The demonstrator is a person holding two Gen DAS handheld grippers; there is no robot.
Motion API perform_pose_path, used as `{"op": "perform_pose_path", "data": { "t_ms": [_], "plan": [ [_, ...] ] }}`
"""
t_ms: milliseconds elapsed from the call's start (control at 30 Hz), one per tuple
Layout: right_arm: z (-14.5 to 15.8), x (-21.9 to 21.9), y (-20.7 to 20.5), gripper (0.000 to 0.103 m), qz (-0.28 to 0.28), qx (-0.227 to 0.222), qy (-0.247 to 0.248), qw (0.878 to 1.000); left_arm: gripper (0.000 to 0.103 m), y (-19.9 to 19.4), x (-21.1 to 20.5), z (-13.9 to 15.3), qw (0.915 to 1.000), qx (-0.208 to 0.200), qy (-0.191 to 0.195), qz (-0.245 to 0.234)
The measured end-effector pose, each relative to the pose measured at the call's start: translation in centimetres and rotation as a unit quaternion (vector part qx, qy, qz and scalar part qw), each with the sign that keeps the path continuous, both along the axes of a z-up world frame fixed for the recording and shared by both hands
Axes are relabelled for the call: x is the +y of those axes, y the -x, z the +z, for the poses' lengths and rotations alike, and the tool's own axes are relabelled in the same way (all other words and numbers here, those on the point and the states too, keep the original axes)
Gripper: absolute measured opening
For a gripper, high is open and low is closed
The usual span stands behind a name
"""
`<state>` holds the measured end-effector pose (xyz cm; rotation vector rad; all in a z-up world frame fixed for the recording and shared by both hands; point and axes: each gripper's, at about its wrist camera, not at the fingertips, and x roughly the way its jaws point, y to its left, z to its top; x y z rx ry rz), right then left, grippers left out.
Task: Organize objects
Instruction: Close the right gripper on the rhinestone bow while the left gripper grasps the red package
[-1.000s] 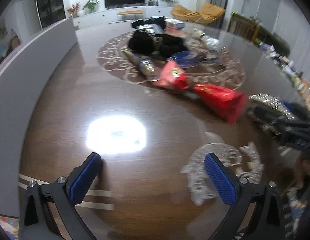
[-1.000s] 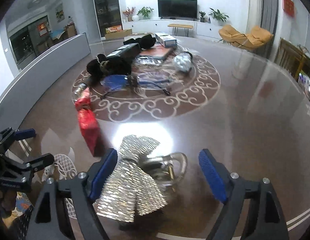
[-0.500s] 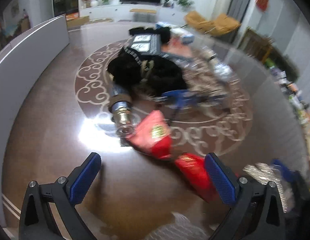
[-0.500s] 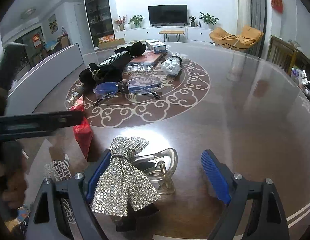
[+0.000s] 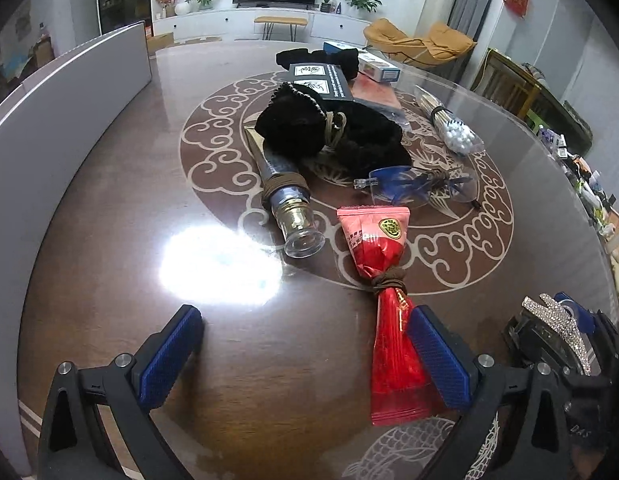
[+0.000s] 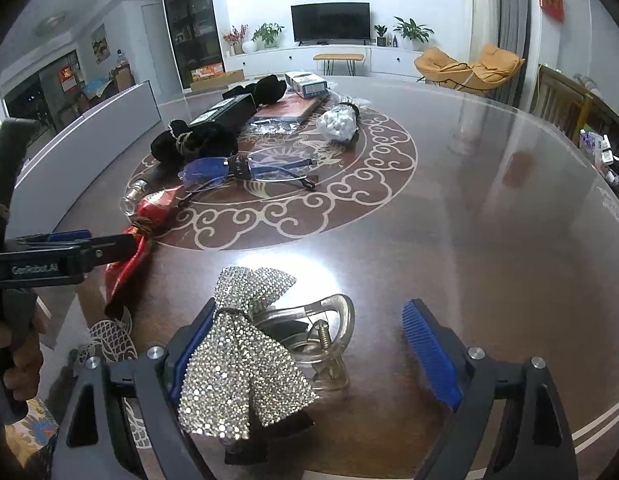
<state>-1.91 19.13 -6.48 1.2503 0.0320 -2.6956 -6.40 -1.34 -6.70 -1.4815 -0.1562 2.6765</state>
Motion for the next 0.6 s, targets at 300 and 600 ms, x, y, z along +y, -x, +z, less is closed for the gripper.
{"op": "perform_pose_path", "data": {
  "t_ms": [300,600],
  "plan": [
    [-0.4,-0.3,0.3,0.091,-0.003,-0.014,-0.017,1.0,0.103,-0.3,0.4,0.0,0.9999,0.009,0.007,-0.012],
    [-0.6,-0.4,0.4,0.093,-0.002,-0.019,-0.024,1.0,0.103,-0.3,1.7,-0.3,0.999,0.013,0.033,-0.027]
  ]
}}
